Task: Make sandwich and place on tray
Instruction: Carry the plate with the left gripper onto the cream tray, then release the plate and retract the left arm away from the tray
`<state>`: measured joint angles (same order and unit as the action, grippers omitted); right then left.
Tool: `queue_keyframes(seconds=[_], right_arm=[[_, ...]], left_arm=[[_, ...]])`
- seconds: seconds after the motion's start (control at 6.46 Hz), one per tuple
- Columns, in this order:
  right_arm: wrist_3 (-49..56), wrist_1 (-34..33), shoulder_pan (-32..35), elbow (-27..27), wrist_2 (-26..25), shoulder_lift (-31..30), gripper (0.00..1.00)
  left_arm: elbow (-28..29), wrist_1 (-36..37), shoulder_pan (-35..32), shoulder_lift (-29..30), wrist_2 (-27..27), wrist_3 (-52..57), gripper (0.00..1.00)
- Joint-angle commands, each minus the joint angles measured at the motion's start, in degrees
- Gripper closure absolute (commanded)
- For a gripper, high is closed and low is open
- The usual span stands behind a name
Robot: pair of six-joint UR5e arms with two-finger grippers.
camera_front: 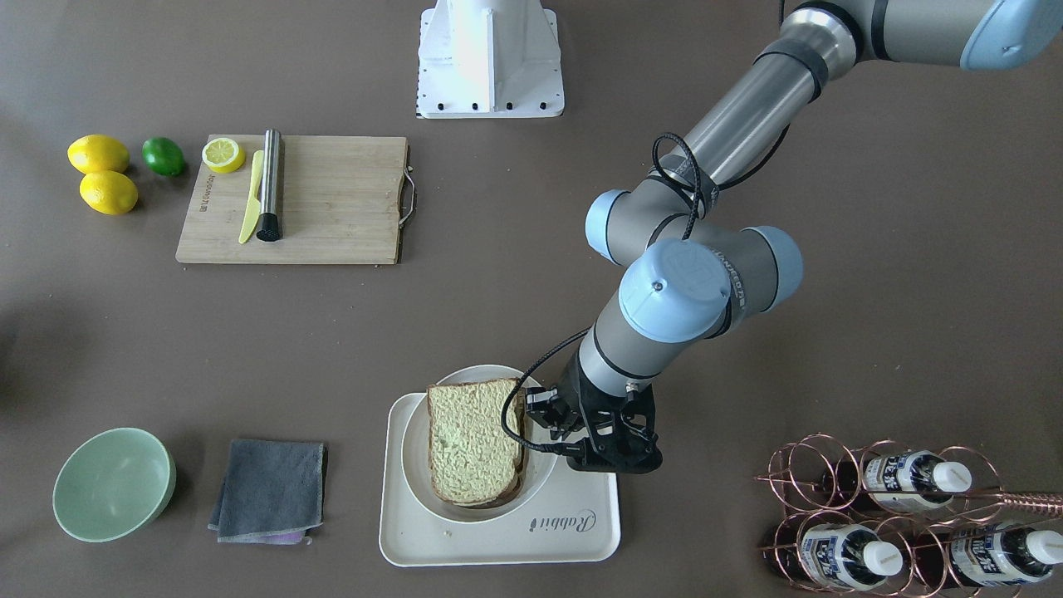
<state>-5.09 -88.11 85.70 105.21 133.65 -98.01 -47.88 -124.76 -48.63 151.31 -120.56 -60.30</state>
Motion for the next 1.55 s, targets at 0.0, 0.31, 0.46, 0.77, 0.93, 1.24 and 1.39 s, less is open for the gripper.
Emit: queue_keyframes(seconds=[0.0,0.31,0.46,0.77,0.93,1.24,1.39], right_arm=[[0.0,0.0,0.0,0.0,0.0,-0.2,0.0],[0.2,0.0,0.0,-0.1,0.0,-0.2,0.0],[0.2,0.0,0.0,-1.0,0.2,-0.2,0.0],[0.4,0.1,0.0,-1.7,-0.1,-0.3,0.0],[0.3,0.2,0.0,-2.1,-0.3,-0.4,0.0],[0.3,0.1,0.0,-2.1,-0.4,-1.2,0.0],[0.3,0.2,0.0,-2.0,-0.4,-1.6,0.0]], left_arm=[[3.6,-1.8,1.1,1.9,1.9,0.5,1.0],[3.4,-2.1,1.4,2.1,2.3,1.6,0.06],[3.2,-2.0,-0.1,1.7,2.9,1.9,0.03],[-10.0,0.5,-3.8,-7.1,1.1,3.4,0.03],[-25.5,10.1,-5.7,-15.0,-4.5,3.6,0.03],[-52.2,16.5,-7.9,-34.8,-6.2,5.9,0.03],[-60.8,19.2,-9.9,-44.7,-6.3,12.0,0.03]])
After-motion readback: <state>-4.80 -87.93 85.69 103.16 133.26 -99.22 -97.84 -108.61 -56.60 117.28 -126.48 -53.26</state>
